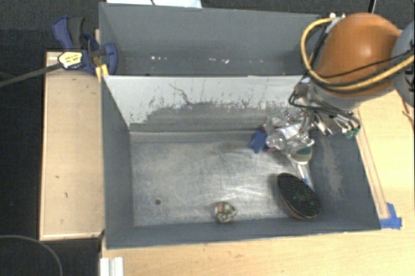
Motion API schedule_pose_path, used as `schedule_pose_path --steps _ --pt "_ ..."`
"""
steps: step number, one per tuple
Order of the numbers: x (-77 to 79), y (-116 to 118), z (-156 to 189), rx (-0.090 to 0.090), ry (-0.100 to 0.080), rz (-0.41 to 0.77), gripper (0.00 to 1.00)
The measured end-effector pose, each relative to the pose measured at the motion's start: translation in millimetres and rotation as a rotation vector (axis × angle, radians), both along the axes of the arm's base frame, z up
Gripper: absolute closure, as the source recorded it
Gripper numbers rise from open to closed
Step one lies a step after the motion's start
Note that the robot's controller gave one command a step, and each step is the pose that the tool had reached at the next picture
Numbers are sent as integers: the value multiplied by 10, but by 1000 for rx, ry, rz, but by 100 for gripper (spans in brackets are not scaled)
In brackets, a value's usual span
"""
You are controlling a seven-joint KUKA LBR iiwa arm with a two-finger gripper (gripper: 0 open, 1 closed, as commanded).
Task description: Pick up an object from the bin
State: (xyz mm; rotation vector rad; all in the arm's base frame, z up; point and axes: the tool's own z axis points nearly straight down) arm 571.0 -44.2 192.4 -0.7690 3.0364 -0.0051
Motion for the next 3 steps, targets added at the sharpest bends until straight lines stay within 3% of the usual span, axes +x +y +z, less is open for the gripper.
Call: schedule_pose_path --steps 1,2,3 --pt "-14 10 -30 2 7 -2 0" --pt "200 -51 -1212 3 11 73 0" --pt "218 -18 -1167 7 4 72 100"
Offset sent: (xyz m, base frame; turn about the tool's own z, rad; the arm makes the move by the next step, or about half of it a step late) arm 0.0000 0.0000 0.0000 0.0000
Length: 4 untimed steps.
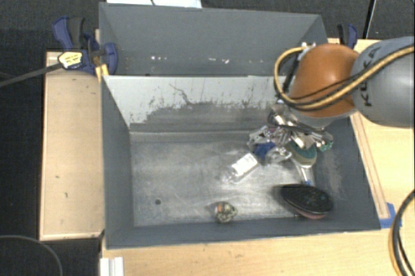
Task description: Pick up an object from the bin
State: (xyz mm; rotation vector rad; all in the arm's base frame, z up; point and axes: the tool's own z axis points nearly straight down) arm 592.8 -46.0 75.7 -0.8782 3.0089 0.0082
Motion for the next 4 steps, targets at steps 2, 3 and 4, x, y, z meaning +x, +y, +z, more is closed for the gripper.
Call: schedule_pose_path --steps 2,3,4 --pt "-9 33 1605 -7 -4 13 100" --pt "-19 35 1581 -6 1 10 0" --pt "-291 -194 1062 -7 6 277 0"
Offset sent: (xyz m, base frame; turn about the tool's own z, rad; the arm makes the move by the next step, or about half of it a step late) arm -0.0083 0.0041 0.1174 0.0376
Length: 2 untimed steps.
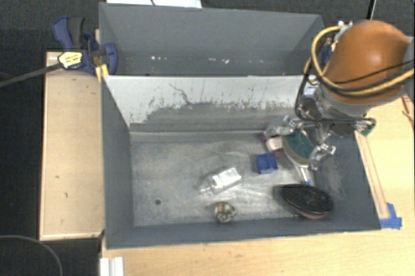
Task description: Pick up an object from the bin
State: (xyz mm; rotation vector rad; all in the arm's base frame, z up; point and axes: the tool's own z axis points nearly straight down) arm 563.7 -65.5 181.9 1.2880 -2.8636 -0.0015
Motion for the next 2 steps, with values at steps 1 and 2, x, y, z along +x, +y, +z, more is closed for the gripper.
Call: schedule_pose_path --steps 1,2 --pt "180 186 -1116 1 -4 310 0" --pt "193 172 -1092 -1 -8 305 100"
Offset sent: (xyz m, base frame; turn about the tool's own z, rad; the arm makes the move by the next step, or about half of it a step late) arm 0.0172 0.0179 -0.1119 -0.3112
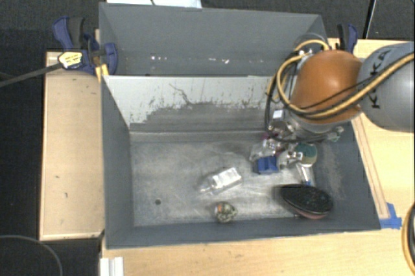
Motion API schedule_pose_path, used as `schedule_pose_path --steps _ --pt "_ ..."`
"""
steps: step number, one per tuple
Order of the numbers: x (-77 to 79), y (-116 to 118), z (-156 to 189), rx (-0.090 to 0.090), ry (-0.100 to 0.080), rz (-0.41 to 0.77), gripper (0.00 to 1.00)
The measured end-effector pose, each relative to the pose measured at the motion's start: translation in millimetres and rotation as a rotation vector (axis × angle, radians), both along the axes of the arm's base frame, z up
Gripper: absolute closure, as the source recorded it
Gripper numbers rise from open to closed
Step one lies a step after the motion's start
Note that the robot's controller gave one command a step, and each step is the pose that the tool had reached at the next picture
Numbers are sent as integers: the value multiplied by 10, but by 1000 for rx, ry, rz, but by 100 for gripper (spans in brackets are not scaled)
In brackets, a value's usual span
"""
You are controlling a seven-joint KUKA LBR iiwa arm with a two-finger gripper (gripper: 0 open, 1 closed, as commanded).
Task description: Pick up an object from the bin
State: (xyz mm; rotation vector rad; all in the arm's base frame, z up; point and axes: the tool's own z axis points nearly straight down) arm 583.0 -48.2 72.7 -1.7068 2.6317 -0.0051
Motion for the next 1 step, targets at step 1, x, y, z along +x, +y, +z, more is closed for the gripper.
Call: schedule_pose_path --steps 1 --pt "-7 104 1491 1 -5 -90 100"
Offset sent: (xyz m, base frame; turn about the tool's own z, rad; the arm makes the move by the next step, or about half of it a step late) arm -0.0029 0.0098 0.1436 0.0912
